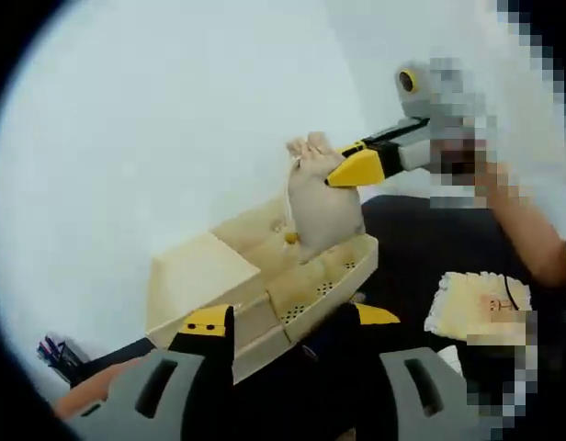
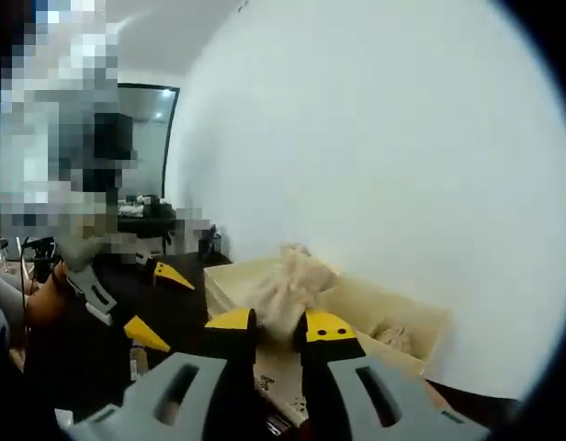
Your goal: Open the drawer, pick up the cosmetic bottles from the table one by one, place them into the drawer, release the gripper, close the drawer, and move the gripper away
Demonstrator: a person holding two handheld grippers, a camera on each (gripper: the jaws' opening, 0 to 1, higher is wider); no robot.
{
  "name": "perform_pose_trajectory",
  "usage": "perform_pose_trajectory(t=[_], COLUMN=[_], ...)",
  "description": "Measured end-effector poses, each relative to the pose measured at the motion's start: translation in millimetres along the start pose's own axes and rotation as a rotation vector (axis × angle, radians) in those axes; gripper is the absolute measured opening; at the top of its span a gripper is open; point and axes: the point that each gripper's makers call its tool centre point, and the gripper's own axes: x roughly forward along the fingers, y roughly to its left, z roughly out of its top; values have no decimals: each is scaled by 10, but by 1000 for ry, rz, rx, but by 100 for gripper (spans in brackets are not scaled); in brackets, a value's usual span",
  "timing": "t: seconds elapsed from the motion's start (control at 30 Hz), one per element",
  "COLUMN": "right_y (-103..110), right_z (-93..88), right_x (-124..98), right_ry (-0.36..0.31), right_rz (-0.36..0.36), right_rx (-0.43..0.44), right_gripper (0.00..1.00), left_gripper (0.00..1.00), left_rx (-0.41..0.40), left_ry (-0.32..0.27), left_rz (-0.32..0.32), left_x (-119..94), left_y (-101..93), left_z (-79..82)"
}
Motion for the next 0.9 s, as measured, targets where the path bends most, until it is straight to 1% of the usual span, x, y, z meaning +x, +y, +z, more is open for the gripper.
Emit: perform_pose_trajectory(t=[0.17,0.2,0.27,0.33,0.37,0.43,0.6,0.67,0.8,0.9], right_y=[-96,-112,-137,-180,-209,-235,-385,-432,-499,-589], right_z=[54,61,57,56,59,55,70,75,100,127], right_x=[24,32,57,85,99,130,210,256,379,503], right_ry=[10,10,17,24,26,31,40,43,36,39], right_rz=[-17,-19,-28,-37,-40,-32,-49,-44,-31,-26], right_rx=[-10,-12,-14,-20,-16,3,10,11,2,-21], right_gripper=[15,15,15,15,15,16,16,16,16,16], left_gripper=[45,45,45,45,42,35,39,47,47,47], left_rx=[2,2,-1,-6,-11,-25,-29,-22,-22,-32], left_ry=[-15,-15,-22,-26,-23,0,-7,-6,12,19], left_rz=[-34,-41,-52,-57,-58,-58,-80,-89,-113,-136], left_x=[-21,-31,-63,-99,-110,-117,-87,-58,-35,-12], left_y=[-45,-75,-94,-112,-95,-74,-131,-163,-219,-224], left_z=[48,36,74,76,89,70,70,61,7,9])
